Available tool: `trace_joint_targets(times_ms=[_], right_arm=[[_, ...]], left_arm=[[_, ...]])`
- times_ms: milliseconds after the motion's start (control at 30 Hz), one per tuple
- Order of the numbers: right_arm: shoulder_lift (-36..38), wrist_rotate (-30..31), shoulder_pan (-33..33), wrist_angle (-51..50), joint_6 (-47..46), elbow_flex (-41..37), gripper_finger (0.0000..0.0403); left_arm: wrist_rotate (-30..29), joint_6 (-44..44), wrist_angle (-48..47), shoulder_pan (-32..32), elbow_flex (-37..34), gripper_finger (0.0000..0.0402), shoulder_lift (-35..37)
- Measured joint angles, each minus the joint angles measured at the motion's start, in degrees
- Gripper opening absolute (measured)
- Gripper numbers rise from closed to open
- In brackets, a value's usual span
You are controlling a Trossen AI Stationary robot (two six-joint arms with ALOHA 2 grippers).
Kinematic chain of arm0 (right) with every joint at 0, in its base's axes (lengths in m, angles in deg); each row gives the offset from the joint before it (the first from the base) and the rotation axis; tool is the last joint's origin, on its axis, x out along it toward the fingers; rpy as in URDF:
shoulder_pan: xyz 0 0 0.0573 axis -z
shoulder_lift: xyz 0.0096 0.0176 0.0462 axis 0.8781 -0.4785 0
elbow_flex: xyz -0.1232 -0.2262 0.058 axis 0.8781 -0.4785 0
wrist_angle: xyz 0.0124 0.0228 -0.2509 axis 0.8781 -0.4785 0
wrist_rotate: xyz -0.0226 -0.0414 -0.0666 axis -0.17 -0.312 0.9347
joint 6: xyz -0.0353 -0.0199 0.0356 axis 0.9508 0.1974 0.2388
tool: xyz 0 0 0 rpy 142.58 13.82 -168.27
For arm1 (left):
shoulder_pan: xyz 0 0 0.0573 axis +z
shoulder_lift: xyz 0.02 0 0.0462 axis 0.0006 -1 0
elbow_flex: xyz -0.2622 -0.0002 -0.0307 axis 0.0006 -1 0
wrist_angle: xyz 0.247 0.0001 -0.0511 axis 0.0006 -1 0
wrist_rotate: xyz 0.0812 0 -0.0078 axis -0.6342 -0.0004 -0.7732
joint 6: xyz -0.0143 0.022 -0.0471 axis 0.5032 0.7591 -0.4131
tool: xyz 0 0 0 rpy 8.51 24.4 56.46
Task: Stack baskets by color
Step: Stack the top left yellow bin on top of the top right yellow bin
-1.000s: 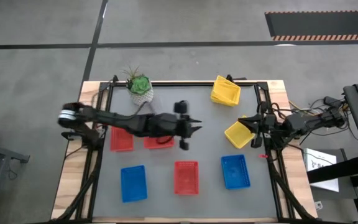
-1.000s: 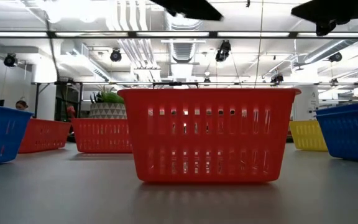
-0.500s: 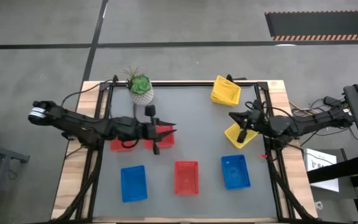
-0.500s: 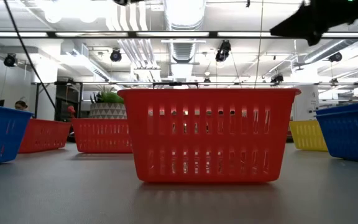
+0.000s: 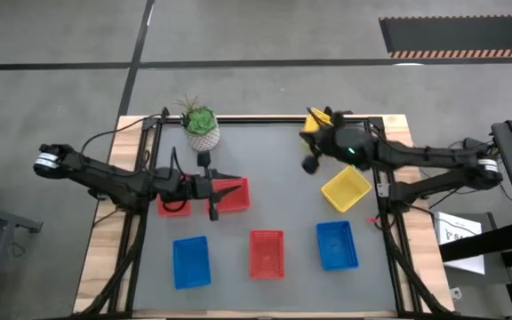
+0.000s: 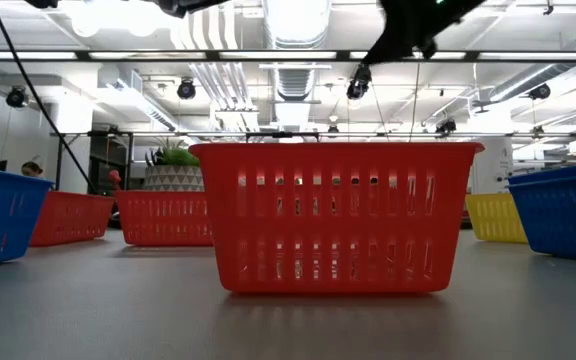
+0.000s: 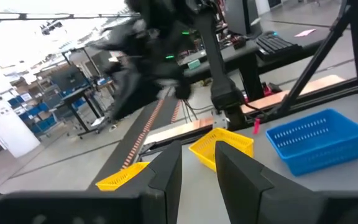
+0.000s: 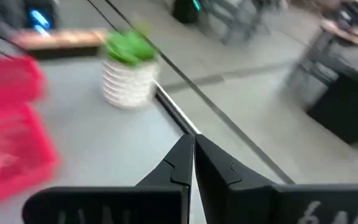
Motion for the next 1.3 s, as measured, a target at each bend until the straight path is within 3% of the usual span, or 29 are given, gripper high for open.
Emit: trace_joint_targets(times_ms=[100,233,433,633,1167,1300], right_arm=[[-5.5,-1.2,5.7,-5.8,1.4,6.9,0.0009],[-13.5,-7.2,13.8,-14.8,2.2,14.9,0.0009],[-22.6,-13.2,22.7,-23.8,5.9,23.2,0.0009],[-27.0,-29.6,28.8,-23.8,4.2,25.6,0.0009],[-31.4,-29.2,32.4,-26.0,5.2,24.1,0.0009],[-33.5,-26.1,32.6,-25.5,4.6,23.0,0.0009]], left_arm=[[0.0,-0.2,1.0,-0.1,-1.1,0.0081,0.0],[0.0,-0.3,3.2,-0.3,-1.7,0.0081,0.0],[0.0,-2.7,2.8,-0.3,-1.8,0.0081,0.0],[0.0,-3.2,1.1,-1.0,-2.2,0.0081,0.2],[0.1,-3.1,1.1,-2.5,-2.1,0.0081,1.8],[0.1,-3.2,1.1,-2.5,-2.1,0.0081,1.7]])
